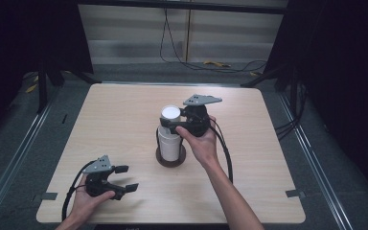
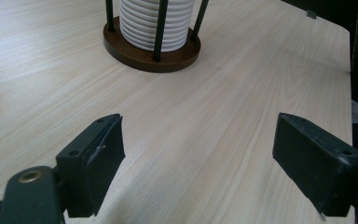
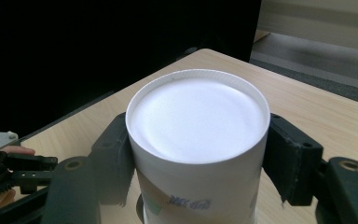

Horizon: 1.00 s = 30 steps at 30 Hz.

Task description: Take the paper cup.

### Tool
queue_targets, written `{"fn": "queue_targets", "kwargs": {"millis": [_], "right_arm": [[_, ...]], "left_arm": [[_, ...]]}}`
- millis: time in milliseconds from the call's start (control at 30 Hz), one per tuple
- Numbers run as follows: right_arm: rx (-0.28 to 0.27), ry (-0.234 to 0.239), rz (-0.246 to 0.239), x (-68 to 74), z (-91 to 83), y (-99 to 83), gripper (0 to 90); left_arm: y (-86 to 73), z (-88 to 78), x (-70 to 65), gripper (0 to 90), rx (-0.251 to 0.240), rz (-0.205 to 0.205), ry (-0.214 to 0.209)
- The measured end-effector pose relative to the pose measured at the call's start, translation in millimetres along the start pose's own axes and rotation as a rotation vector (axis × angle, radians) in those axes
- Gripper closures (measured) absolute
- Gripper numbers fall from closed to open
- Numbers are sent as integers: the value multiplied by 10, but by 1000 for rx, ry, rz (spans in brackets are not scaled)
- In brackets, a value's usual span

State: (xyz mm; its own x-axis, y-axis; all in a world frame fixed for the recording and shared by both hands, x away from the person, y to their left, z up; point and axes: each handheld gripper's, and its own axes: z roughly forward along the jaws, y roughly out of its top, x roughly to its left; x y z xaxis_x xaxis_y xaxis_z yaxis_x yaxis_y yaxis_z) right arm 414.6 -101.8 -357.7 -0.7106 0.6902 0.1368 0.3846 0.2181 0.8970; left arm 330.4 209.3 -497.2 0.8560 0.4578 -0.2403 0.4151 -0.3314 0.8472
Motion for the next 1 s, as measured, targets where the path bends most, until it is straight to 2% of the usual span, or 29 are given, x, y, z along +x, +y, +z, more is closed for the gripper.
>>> {"fn": "queue_targets", "kwargs": {"millis": [133, 267, 500, 733, 1000], "right_arm": [[6, -12, -2, 3, 5, 7, 334], [-8, -4, -3, 15, -15, 39, 336], [-18, -13, -17, 58, -32, 134, 336], [-51, 2, 23, 19, -69, 145, 338], [-68, 6, 26, 17, -127, 194, 338]], "left_arm": [[3, -5, -10, 174, -2, 2, 7], [-1, -2, -7, 174, -5, -6, 14], [2, -18, 1, 174, -15, -16, 8], [5, -21, 13, 174, -33, -20, 8], [2, -9, 5, 174, -24, -19, -3]]}}
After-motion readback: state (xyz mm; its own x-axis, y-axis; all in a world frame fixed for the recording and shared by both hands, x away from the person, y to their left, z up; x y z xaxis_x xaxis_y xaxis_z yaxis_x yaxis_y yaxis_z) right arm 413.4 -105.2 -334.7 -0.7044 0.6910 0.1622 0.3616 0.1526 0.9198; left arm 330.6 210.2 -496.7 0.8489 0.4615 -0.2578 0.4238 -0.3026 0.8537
